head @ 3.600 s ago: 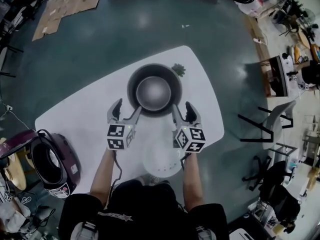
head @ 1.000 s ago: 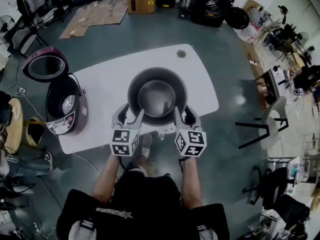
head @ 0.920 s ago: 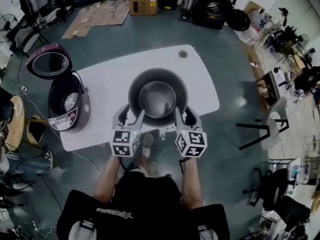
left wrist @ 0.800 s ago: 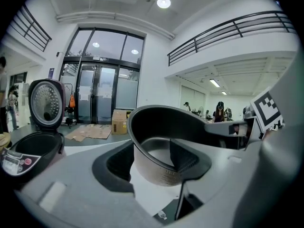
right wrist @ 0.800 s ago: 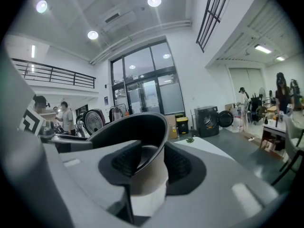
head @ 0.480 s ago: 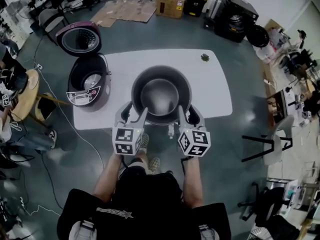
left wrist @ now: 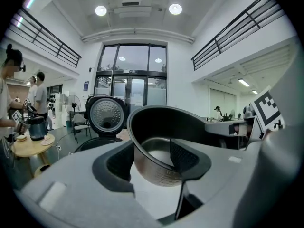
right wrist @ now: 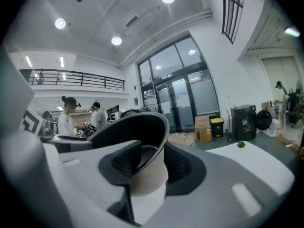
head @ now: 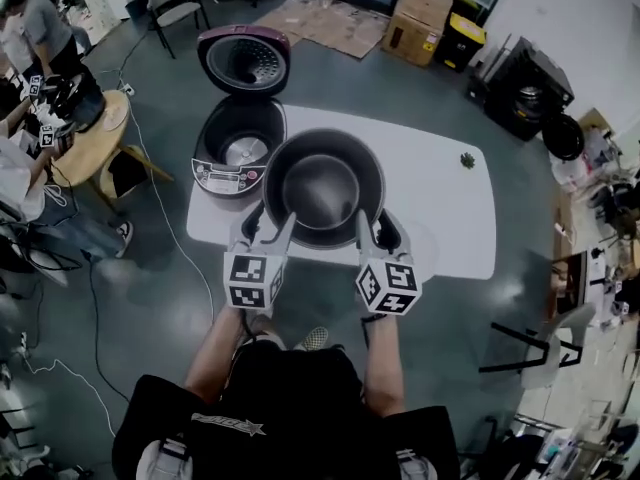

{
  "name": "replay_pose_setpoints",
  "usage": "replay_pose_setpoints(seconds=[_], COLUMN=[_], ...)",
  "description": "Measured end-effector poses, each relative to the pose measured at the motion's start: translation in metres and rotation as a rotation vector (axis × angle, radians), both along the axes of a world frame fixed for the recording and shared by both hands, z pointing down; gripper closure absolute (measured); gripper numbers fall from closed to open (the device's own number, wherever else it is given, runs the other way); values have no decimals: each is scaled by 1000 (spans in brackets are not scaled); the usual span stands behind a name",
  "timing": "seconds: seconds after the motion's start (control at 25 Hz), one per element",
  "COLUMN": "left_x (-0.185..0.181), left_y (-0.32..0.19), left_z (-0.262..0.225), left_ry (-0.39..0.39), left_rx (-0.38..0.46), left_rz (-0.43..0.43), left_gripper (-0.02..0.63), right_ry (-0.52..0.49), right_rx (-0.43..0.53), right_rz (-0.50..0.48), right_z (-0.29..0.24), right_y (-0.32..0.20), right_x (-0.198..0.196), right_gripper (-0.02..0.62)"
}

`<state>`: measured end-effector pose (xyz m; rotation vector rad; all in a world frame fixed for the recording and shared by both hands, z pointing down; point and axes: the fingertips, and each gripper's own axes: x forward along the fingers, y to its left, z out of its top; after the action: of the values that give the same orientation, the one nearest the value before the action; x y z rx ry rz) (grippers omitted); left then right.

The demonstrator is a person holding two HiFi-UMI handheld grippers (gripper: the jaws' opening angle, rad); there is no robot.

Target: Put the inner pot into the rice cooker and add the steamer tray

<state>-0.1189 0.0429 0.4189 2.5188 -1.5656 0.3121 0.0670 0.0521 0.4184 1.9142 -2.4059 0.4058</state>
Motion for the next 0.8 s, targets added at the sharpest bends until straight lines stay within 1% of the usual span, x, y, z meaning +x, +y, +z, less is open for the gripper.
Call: replay_pose_setpoints(seconds=[0.16, 0.32, 0.48, 0.8], left_x=[-46, -84, -123, -180], left_y=[-26, -61, -96, -160], left_z=[-3, -10, -8, -9], left_ry=[5, 9, 2, -8], left_rx=[4, 14, 7, 5], left_rz=[-48, -80, -107, -143], left_gripper=[359, 360, 360, 360], right_ry=[-6, -3, -2, -16], right_rx=[12, 22, 16, 9], right_rz=[-43, -71, -96, -130], right_z=[-5, -12, -12, -11], right_y=[-35, -74, -113, -183], right_x=[-46, -83, -121, -178], right_gripper=[451, 451, 451, 451])
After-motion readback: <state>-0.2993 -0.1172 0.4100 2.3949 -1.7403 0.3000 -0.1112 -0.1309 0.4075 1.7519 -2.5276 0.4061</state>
